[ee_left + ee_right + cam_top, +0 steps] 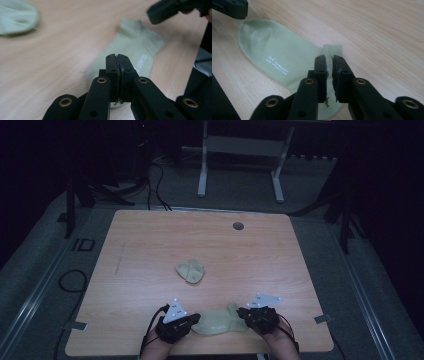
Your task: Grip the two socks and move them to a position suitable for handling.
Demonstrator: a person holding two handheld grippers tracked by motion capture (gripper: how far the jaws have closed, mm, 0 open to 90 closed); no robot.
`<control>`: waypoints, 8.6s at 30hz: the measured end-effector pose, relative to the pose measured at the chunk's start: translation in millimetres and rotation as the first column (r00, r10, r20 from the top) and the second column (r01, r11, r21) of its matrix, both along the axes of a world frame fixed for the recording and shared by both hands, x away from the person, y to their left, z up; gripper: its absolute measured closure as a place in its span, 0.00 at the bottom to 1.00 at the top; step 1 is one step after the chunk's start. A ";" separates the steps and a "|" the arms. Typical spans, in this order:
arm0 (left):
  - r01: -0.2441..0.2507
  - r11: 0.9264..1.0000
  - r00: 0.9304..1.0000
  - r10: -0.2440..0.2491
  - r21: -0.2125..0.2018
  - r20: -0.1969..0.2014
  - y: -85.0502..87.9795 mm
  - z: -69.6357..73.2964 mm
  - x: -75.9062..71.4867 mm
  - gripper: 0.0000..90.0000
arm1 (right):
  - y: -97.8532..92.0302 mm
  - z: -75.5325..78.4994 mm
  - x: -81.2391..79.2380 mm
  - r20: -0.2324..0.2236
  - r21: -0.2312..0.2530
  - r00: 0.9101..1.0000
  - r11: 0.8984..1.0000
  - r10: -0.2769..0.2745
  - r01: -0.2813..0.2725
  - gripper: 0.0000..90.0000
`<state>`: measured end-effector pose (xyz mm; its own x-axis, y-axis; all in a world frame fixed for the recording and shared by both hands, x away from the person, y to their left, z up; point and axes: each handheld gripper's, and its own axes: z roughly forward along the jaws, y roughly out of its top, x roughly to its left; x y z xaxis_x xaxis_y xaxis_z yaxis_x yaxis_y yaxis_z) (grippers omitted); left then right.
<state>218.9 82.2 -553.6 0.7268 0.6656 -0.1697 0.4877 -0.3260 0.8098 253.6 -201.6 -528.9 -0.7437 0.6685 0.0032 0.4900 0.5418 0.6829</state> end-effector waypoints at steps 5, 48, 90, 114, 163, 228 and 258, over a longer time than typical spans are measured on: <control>0.032 0.997 0.998 -0.029 0.064 -0.050 -13.0 -15.8 6.3 0.99 | 5.0 -14.8 3.2 -0.024 -0.033 1.000 0.999 0.003 -0.003 0.93; 0.030 0.999 1.000 -0.030 0.019 0.001 27.6 -5.5 -12.7 0.58 | 62.1 41.4 34.4 0.052 0.035 0.991 0.992 0.119 -0.121 0.58; -0.155 0.988 0.988 0.155 0.021 0.004 66.1 -14.3 -17.8 0.02 | 197.1 -27.0 155.6 0.072 -0.140 0.996 0.988 -0.059 0.068 0.57; -0.150 0.989 0.989 0.150 0.009 0.001 67.0 -16.6 -18.0 0.02 | 141.1 42.6 118.5 0.162 -0.158 0.980 0.984 0.114 -0.089 0.89; -0.087 0.994 0.994 0.091 0.061 -0.062 21.0 6.2 83.9 0.39 | 66.1 3.8 85.1 0.011 -0.075 0.995 0.992 0.098 -0.097 0.67; -0.052 0.991 0.992 0.065 0.122 -0.109 12.6 -8.5 96.5 0.96 | -6.1 -16.9 91.4 -0.067 0.009 0.994 0.996 -0.082 0.083 0.93; 0.000 0.989 0.996 0.013 0.145 -0.087 -3.2 -11.9 111.2 0.83 | 19.7 -27.6 88.4 0.004 -0.054 1.000 0.999 0.007 -0.007 0.63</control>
